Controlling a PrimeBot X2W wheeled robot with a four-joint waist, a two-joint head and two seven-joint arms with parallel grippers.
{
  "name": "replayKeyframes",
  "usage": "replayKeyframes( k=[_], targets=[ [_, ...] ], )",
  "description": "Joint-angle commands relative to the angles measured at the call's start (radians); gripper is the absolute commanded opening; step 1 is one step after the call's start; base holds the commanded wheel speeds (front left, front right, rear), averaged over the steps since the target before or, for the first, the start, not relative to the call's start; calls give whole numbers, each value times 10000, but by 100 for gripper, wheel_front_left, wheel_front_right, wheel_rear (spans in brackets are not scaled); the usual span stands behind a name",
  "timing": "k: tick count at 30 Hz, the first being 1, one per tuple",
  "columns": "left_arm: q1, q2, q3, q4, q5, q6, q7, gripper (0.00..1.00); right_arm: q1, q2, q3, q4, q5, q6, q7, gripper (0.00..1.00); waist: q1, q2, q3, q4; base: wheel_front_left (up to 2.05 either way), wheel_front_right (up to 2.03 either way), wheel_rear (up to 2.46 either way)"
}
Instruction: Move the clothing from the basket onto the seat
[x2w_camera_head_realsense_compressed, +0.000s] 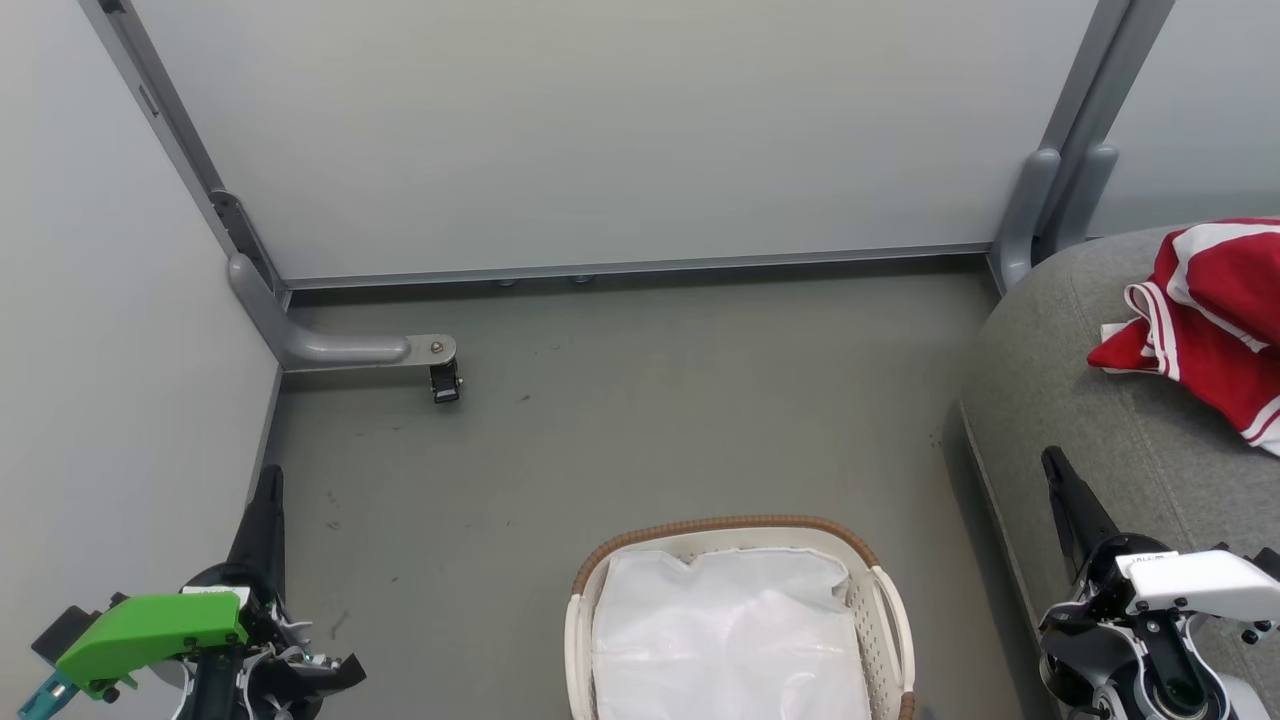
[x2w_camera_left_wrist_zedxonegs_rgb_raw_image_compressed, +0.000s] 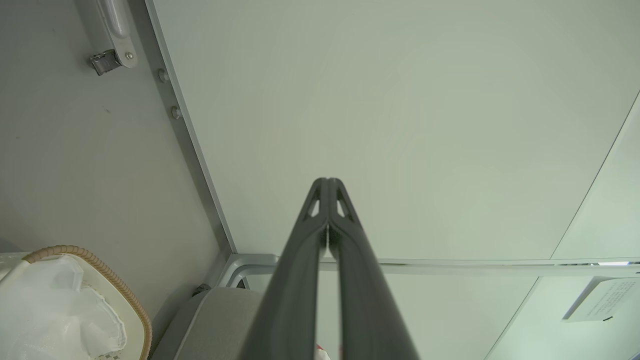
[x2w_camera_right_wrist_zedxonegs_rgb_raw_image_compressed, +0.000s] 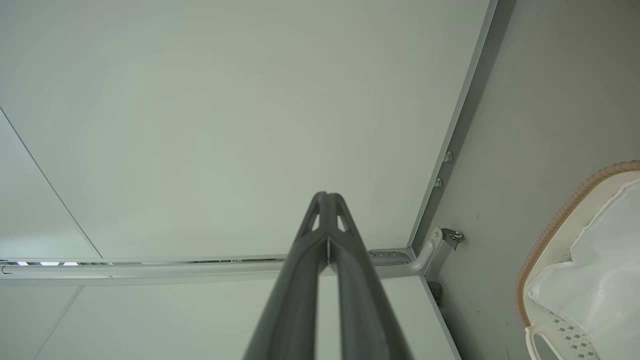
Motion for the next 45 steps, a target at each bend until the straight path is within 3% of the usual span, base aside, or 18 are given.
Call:
replayKeyframes(
  k=[1,45],
  targets=[
    [-103,66,20,-22,-31,-62,43,0,-81,-12,-31,-23,-26,-7,37,0,0,108,0,0,0,0,0],
    [-103,66,18,-24,-32,-62,41,0,-85,-4,-51,-22,-44,-7,45,0,0,108,0,0,0,0,0]
  ],
)
